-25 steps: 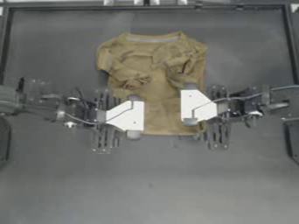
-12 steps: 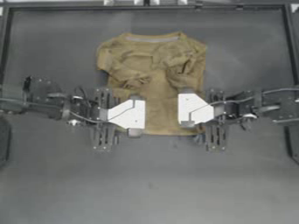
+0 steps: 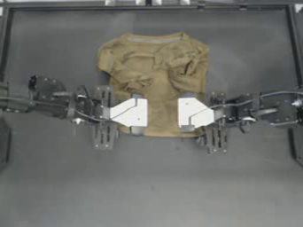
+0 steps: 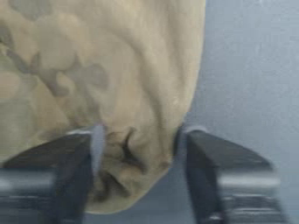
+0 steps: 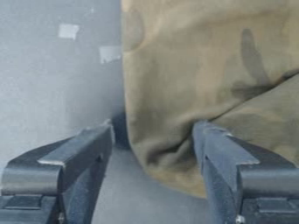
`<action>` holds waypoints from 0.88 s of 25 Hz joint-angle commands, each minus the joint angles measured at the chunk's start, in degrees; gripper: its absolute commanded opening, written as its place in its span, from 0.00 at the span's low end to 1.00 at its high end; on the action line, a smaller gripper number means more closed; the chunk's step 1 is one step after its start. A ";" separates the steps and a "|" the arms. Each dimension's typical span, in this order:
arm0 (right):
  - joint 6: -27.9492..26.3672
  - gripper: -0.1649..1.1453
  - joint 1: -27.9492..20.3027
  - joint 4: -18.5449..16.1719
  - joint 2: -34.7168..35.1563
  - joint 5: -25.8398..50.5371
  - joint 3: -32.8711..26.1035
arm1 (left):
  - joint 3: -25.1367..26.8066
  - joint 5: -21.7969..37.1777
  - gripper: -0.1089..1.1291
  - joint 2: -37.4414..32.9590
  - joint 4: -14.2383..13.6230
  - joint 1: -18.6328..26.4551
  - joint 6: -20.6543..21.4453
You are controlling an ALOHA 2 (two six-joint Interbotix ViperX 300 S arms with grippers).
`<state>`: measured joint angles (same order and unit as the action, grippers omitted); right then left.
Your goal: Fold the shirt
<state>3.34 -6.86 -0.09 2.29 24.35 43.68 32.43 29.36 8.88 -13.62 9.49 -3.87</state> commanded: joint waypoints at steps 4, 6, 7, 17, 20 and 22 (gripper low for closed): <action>-0.26 0.65 -1.49 -0.53 0.79 0.35 -0.35 | -0.44 1.76 0.57 -0.26 -0.26 0.26 -0.18; -0.26 0.50 -1.58 -0.44 1.32 0.62 -0.35 | -0.44 2.02 0.49 0.00 -0.26 0.26 -0.26; -0.26 0.40 -1.58 -0.44 1.49 0.79 -0.35 | -0.44 2.02 0.44 0.00 -0.26 0.18 -0.26; -0.26 0.18 -0.79 0.88 1.14 1.14 0.26 | -0.26 2.02 0.15 -1.58 -0.35 -1.32 1.14; -0.35 0.17 -0.09 2.02 0.26 1.23 0.35 | -0.18 1.93 0.13 -3.43 0.00 -2.55 0.79; -0.35 0.17 0.62 2.99 -1.14 1.14 0.35 | 0.26 1.93 0.12 -5.01 0.00 -3.60 -0.35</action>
<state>3.08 -7.91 1.58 2.29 25.40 43.95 32.87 31.38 8.35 -13.80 6.77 -3.78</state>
